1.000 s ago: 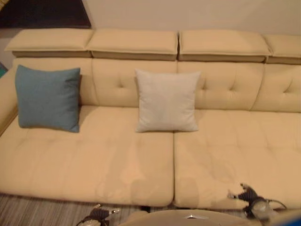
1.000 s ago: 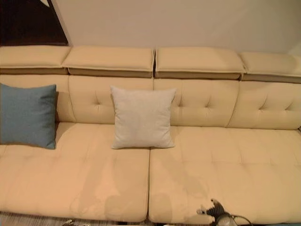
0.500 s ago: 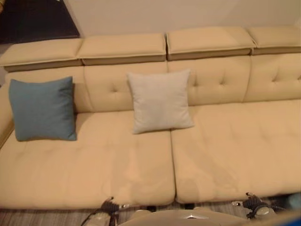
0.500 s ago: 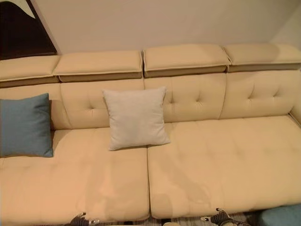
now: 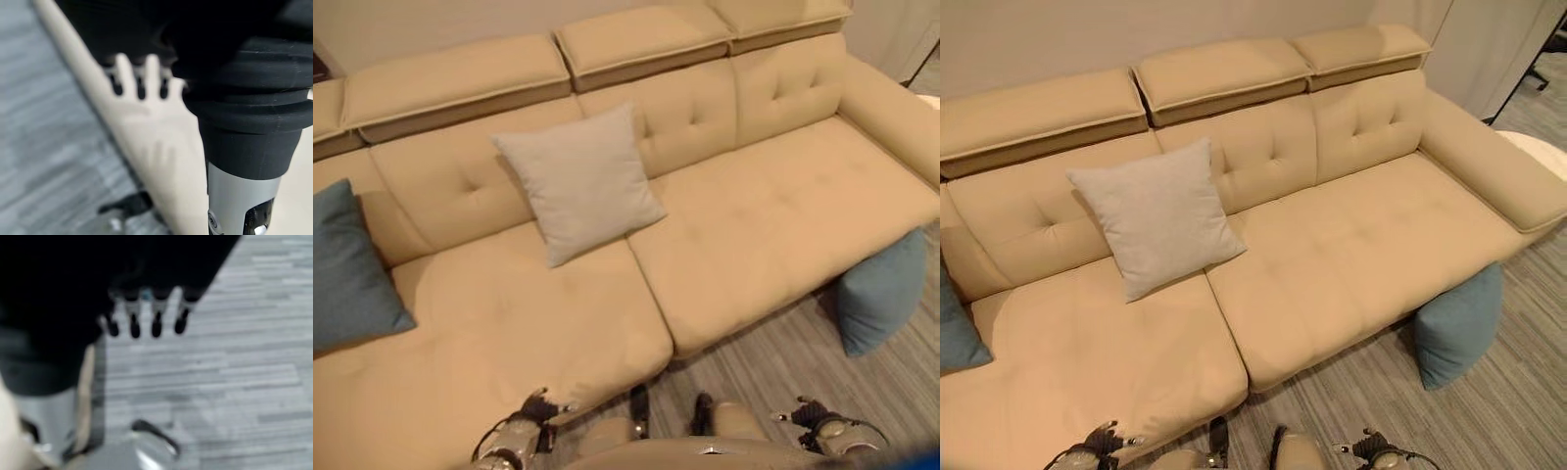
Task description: Pick up all the scattered cushions and arrange them neatly on the sofa.
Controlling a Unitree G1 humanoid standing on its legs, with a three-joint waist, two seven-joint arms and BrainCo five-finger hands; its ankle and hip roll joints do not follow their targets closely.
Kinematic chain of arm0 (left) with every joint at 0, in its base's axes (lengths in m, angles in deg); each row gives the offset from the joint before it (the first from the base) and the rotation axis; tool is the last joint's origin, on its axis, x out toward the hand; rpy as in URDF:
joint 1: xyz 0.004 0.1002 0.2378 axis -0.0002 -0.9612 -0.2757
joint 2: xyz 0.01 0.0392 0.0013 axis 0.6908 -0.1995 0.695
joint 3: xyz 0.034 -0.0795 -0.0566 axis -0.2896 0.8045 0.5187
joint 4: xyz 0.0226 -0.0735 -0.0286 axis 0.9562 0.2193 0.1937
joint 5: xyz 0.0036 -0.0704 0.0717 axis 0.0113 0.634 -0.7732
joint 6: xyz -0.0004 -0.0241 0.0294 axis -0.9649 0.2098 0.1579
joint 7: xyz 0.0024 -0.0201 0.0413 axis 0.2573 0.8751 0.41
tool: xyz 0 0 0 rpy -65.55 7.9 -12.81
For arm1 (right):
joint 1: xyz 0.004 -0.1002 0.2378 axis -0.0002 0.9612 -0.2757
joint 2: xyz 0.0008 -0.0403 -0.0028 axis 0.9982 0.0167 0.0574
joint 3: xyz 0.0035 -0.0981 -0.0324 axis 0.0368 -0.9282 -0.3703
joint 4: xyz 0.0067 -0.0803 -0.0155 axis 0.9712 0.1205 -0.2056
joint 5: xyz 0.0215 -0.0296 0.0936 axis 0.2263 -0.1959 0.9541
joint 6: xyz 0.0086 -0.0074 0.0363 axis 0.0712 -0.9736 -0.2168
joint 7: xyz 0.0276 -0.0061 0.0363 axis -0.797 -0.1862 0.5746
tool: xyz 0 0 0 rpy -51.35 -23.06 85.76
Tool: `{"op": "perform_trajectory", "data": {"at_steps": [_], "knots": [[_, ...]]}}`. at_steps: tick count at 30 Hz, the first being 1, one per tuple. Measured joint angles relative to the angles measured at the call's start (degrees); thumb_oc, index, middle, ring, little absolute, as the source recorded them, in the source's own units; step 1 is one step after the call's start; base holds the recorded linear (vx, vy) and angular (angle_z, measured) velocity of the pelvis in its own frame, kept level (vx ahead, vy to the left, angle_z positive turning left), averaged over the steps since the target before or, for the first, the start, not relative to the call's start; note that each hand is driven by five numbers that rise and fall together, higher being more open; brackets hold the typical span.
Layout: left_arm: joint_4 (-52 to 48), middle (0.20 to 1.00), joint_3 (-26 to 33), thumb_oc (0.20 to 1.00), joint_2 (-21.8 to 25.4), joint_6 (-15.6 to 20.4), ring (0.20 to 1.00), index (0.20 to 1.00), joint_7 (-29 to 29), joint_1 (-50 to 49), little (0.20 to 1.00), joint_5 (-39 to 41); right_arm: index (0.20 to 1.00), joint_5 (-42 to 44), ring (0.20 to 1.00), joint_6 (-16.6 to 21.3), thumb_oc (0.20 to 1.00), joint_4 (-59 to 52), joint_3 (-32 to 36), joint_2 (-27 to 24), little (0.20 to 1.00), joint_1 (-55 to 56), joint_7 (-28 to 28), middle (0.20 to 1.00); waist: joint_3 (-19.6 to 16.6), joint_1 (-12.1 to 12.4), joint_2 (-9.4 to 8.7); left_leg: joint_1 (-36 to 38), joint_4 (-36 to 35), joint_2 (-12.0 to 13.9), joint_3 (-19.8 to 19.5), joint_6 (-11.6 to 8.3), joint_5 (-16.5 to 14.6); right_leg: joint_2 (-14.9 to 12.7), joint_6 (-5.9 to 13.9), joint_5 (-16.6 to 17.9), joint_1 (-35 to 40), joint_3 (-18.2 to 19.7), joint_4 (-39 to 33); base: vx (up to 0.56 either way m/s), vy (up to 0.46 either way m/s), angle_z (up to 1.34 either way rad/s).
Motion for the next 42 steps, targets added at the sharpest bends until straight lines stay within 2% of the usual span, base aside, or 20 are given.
{"op": "perform_trajectory", "data": {"at_steps": [2,4,7,9,12,15,17,20,21,23,27,28,30,32,34,35,36,37,39,42], "knots": [[0.0,1.000,0.0,1.000,0.4,-0.3,1.000,1.000,0.0,-0.8,1.000,0.0,1.000,0.0,1.000,0.0,1.000,-0.6,0.0,0.7,1.000,0.1,0.0,1.000,-1.2,0.1,-1.97,-0.7,-0.3,-0.2,1.0,-1.54,0.4,-0.4,-0.08,-0.4,4.5,-0.9,-8.7,-0.04,-0.126,-0.44],[-0.1,1.000,-0.1,1.000,-0.1,-0.2,1.000,1.000,-0.1,-1.3,1.000,0.0,1.000,0.0,1.000,0.0,1.000,-0.6,0.1,0.7,1.000,1.4,0.0,1.000,-2.5,-0.6,-2.13,-0.5,-0.6,1.8,1.1,-4.72,1.6,2.9,-2.80,2.2,8.1,0.3,-17.3,-0.07,-0.195,-0.21],[-0.2,1.000,-1.7,1.000,0.1,-0.2,1.000,1.000,0.0,-0.8,1.000,0.0,1.000,0.1,1.000,0.0,1.000,-0.6,0.1,0.5,1.000,2.8,-0.1,1.000,-3.1,-0.8,-2.87,-1.1,2.2,3.4,0.7,-6.97,2.4,4.2,-4.58,2.9,8.4,0.9,-17.8,-0.08,-0.080,-0.30],[-0.2,1.000,-2.9,1.000,-0.4,-0.2,1.000,1.000,0.1,-1.2,1.000,0.0,1.000,0.1,1.000,0.0,1.000,-0.5,-0.1,0.0,1.000,2.5,-0.3,1.000,-3.1,-0.3,-3.23,-0.8,4.1,3.5,-3.7,-7.42,2.6,4.4,-5.80,3.8,8.1,4.3,-18.0,-0.09,-0.005,-0.88],[-0.5,1.000,-4.2,1.000,-1.5,-0.1,1.000,1.000,0.0,0.0,1.000,-0.1,1.000,0.0,1.000,-0.2,1.000,0.3,-0.1,-2.1,1.000,2.7,-0.5,1.000,-2.7,-0.3,-2.33,-0.6,6.1,1.9,-15.4,-10.24,0.7,4.5,-6.38,5.9,7.6,9.2,-18.1,-0.08,0.021,-0.79],[-0.3,1.000,-3.9,1.000,-2.9,0.0,1.000,1.000,0.0,0.0,1.000,0.0,1.000,0.0,1.000,-0.2,1.000,1.1,-2.0,-3.4,1.000,1.6,-0.5,1.000,-2.6,-0.7,-1.67,-0.1,8.0,-1.5,-24.0,-9.05,-2.1,4.8,-5.54,8.5,6.8,14.7,-20.0,-0.05,0.053,-0.93],[-0.3,1.000,-3.9,1.000,-3.2,0.2,1.000,1.000,0.0,1.4,1.000,0.0,1.000,0.0,1.000,-0.3,1.000,2.1,-2.1,-3.3,1.000,1.7,-0.4,1.000,-2.0,-0.6,-2.37,0.5,8.0,-1.5,-25.8,-9.63,-2.7,4.9,-4.83,8.9,5.8,16.8,-19.8,-0.19,0.177,-0.74],[-0.2,1.000,-5.6,1.000,-3.5,0.3,1.000,1.000,0.0,3.5,1.000,-0.1,1.000,0.1,1.000,-0.2,1.000,2.1,-1.7,-3.4,1.000,0.1,-0.7,1.000,-1.9,-0.8,-2.23,0.8,6.4,-1.9,-23.9,-5.88,-6.3,5.8,-1.47,11.8,1.3,22.9,-19.5,-0.28,0.214,-1.18],[0.0,1.000,-5.6,1.000,-3.0,0.0,1.000,1.000,0.0,5.0,1.000,-0.3,1.000,0.1,1.000,0.1,1.000,1.4,-1.9,-2.3,1.000,-2.9,-0.7,1.000,-0.4,-0.9,-3.50,-0.5,5.8,-2.9,-21.3,-4.58,-5.4,5.2,0.68,15.0,-2.1,24.7,-20.2,-0.19,0.130,-1.88],[-0.2,1.000,-5.5,1.000,-2.5,0.2,1.000,1.000,0.0,6.1,1.000,-1.4,1.000,0.1,1.000,-0.1,1.000,1.4,-2.0,-1.1,1.000,-4.4,-0.7,1.000,1.3,-0.7,-4.30,-1.1,5.3,-3.0,-16.8,-3.67,-4.9,4.0,3.86,17.1,-2.7,22.6,-22.4,-0.18,0.089,-1.31],[-1.0,1.000,-4.6,1.000,-1.4,0.8,1.000,1.000,0.2,6.9,1.000,-2.3,1.000,0.0,1.000,-0.2,1.000,1.3,-2.4,0.5,1.000,-3.5,-0.7,1.000,2.7,-0.3,-3.00,-1.5,4.6,-2.2,-7.3,-0.87,-2.9,0.0,2.15,12.7,-6.3,7.2,-17.3,-0.20,0.079,-1.09],[-2.0,1.000,-4.2,1.000,-1.2,1.2,1.000,1.000,0.2,6.2,1.000,-2.3,1.000,0.0,1.000,-0.2,1.000,1.6,-2.4,0.6,1.000,-3.1,-0.6,1.000,3.0,2.0,-1.68,-0.4,3.5,-0.8,-5.3,-1.02,-3.6,-0.8,0.65,11.4,-8.2,-0.1,-10.9,-0.09,0.025,-1.12],[-2.2,1.000,-3.6,1.000,-1.0,0.8,1.000,1.000,0.3,4.8,1.000,-2.3,1.000,0.0,1.000,0.0,1.000,1.4,-2.3,0.2,1.000,-1.9,-0.6,1.000,2.9,1.8,-0.19,-0.8,3.3,-0.2,-5.0,-0.28,-2.8,-0.6,1.66,8.5,-6.3,-0.2,-5.8,-0.13,0.005,-0.72],[-2.1,1.000,-3.0,1.000,0.1,0.8,1.000,1.000,0.3,3.0,1.000,-2.3,1.000,0.0,1.000,0.0,1.000,1.5,-1.8,0.2,1.000,-1.0,-0.6,1.000,1.7,2.4,-0.47,-0.6,1.5,0.8,-2.6,-0.36,-1.1,-0.4,1.43,2.8,-2.1,0.1,-1.7,-0.20,-0.125,-0.38],[-2.0,1.000,-2.6,1.000,0.2,0.8,1.000,1.000,0.3,2.0,1.000,-2.2,1.000,0.0,1.000,0.0,1.000,2.0,-1.7,0.0,1.000,-0.9,-0.8,1.000,1.4,3.9,-0.42,-0.6,0.9,2.4,1.4,-1.27,0.7,-2.2,0.45,0.0,1.3,-5.9,-1.3,-0.09,-0.137,-0.66],[-1.9,1.000,-2.3,1.000,0.1,0.7,1.000,1.000,0.3,1.5,1.000,-2.1,1.000,0.0,1.000,0.0,1.000,1.8,-1.7,0.3,1.000,-0.8,-1.0,1.000,0.7,5.4,-0.61,-0.7,0.7,3.3,2.1,-2.39,-0.2,-2.8,0.77,0.0,3.3,-10.6,-4.3,-0.01,-0.103,-1.02],[-2.0,1.000,-2.0,1.000,0.6,0.6,1.000,1.000,0.3,0.8,1.000,-2.1,1.000,0.0,1.000,0.0,1.000,1.7,-1.8,0.8,1.000,-0.9,-1.0,1.000,0.0,6.3,-1.75,-0.8,0.8,3.2,2.8,-3.37,0.0,-2.8,1.31,1.5,5.4,-10.7,-9.7,-0.01,-0.178,-0.82],[-1.6,1.000,-2.0,1.000,0.2,-0.1,1.000,1.000,0.5,-0.3,1.000,-1.9,1.000,0.1,1.000,0.0,1.000,1.6,-1.7,0.8,1.000,-0.5,-1.0,1.000,-1.4,4.8,-1.92,-0.5,0.3,4.2,1.9,-5.75,1.3,0.0,-0.79,3.2,9.6,-9.5,-18.9,-0.03,-0.234,-0.52],[-1.7,1.000,-2.0,1.000,-0.8,0.1,1.000,1.000,0.7,-0.5,1.000,-1.7,1.000,0.1,1.000,0.0,1.000,1.4,-1.7,0.1,1.000,0.8,-1.2,1.000,-3.1,4.7,-1.55,-0.7,0.8,5.3,1.8,-7.05,1.9,1.8,-1.73,3.6,10.2,-8.8,-20.7,-0.03,-0.179,-0.19],[-1.7,1.000,-2.3,1.000,-1.6,0.1,1.000,1.000,0.7,-0.1,1.000,-1.1,1.000,0.3,1.000,-0.1,1.000,1.2,-1.7,-0.2,1.000,2.6,-1.5,1.000,-3.5,4.8,-2.68,-1.0,3.3,6.0,-3.5,-9.32,3.5,2.8,-3.80,4.8,11.2,-7.3,-22.9,-0.06,-0.121,-0.34]]}}
